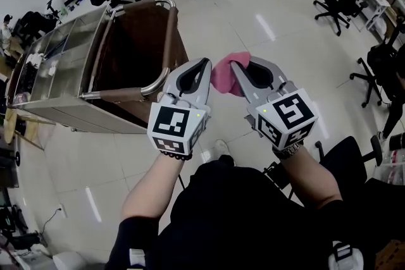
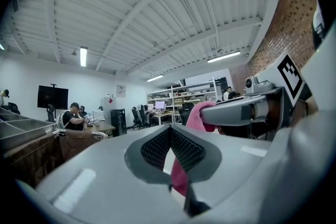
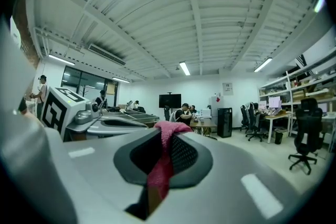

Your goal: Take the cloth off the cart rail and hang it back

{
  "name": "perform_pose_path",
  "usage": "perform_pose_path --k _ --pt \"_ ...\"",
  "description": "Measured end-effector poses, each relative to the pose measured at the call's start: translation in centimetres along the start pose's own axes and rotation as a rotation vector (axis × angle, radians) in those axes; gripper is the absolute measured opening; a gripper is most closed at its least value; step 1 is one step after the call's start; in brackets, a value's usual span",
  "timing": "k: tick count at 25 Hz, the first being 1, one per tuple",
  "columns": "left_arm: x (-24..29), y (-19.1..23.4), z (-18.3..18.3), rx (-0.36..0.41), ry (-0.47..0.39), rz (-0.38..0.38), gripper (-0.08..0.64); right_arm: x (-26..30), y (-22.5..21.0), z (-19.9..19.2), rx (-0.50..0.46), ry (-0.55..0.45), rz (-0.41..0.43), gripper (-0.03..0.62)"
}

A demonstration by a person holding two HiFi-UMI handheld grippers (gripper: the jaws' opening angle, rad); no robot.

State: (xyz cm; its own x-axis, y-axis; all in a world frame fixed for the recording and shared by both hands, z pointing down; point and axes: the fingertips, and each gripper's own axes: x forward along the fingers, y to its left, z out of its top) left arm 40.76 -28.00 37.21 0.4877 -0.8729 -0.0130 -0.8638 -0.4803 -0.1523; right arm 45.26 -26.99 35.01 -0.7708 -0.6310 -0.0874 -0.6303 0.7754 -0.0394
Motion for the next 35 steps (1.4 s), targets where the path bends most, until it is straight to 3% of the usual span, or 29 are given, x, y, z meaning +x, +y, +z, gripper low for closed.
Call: perform_pose_path --k 8,22,28,35 --pt "4.8 2.5 -0.6 -0.001 0.008 0.069 0.003 4.4 -4.9 -0.3 -0.006 0.004 0.066 0.018" --pt "6.6 4.5 -2.1 0.024 -0.024 0.190 0.003 8.3 -6.9 -2.3 -0.033 0.012 0.200 0.018" --pt "7.9 7.3 -2.0 0.027 0.006 0.302 0.003 11.5 -7.8 -2.4 -0.011 0.027 0.311 0.018" --pt "10.1 8.0 -1.0 0.044 0.019 0.485 0.003 12.9 -9.9 -1.4 -0.007 0.027 0.493 0.018"
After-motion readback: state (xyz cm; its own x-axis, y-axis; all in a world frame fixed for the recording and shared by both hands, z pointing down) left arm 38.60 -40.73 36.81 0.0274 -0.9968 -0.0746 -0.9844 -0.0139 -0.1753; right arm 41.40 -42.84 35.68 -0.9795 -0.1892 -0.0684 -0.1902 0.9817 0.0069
